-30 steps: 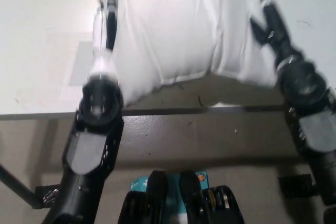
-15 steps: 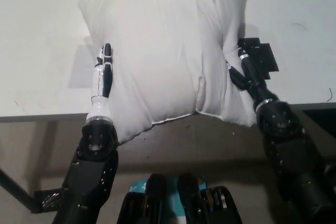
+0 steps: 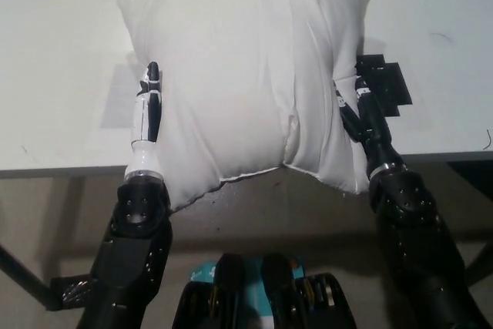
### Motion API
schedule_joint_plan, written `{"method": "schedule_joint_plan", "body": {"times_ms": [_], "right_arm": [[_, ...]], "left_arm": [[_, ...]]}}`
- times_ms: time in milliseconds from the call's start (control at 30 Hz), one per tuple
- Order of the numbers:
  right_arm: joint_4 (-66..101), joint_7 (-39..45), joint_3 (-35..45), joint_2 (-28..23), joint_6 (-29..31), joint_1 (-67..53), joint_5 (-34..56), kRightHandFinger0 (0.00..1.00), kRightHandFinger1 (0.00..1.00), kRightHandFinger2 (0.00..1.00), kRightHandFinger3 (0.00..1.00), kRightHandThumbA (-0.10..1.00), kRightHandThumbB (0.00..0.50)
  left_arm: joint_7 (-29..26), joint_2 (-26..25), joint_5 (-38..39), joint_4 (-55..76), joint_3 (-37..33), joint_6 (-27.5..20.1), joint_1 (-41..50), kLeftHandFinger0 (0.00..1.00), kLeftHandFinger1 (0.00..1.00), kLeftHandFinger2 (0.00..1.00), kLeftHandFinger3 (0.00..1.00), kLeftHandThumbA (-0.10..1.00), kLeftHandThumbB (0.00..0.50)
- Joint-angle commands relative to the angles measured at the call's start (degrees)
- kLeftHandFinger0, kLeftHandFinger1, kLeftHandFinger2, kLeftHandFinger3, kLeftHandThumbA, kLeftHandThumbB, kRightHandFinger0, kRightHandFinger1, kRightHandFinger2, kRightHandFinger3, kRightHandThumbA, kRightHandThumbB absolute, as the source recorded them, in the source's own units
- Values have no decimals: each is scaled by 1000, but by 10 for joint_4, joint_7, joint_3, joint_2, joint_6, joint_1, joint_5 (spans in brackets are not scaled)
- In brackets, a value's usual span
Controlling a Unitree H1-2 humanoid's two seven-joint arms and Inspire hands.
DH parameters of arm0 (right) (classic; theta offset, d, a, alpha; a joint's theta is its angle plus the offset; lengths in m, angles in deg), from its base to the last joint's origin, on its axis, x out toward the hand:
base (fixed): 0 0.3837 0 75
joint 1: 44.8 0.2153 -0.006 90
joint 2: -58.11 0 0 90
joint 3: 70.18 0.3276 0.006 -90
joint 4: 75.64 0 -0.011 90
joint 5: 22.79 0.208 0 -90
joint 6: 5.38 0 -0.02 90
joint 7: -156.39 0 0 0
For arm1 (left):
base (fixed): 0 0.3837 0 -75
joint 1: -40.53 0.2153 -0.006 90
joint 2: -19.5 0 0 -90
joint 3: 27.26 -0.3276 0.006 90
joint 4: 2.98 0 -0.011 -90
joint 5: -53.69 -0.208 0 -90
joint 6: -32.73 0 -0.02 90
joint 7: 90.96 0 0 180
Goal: The robot uses both hands to lift the pillow and then drops it on the table
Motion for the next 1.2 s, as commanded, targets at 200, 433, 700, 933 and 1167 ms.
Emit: {"method": "schedule_joint_plan", "body": {"times_ms": [200, 433, 700, 933, 1167], "right_arm": [[40, 71, -7, -36, 78, -23, 20, 1000, 1000, 1000, 1000, 1000, 483], [-2, 78, 44, -87, 125, -80, 56, 1000, 1000, 1000, 1000, 1000, 494], [-62, 118, 106, -157, 142, -112, 103, 1000, 1000, 1000, 1000, 1000, 444], [-71, 122, 159, -205, 164, -137, 135, 1000, 1000, 1000, 1000, 1000, 414], [98, 112, 157, -200, 154, -207, 100, 1000, 1000, 1000, 1000, 1000, 399]], "left_arm": [[46, -31, 5, -1, 7, -19, -5, 1000, 1000, 1000, 1000, 1000, 230], [49, -82, 14, -134, 42, -68, -6, 1000, 1000, 1000, 1000, 1000, 158], [60, -127, 38, -195, 88, -85, 11, 1000, 1000, 1000, 1000, 1000, 179], [79, -152, 51, -172, 117, -135, 48, 1000, 1000, 1000, 1000, 1000, 190], [96, -123, 48, 71, 114, -120, 149, 1000, 1000, 1000, 1000, 1000, 201]]}}
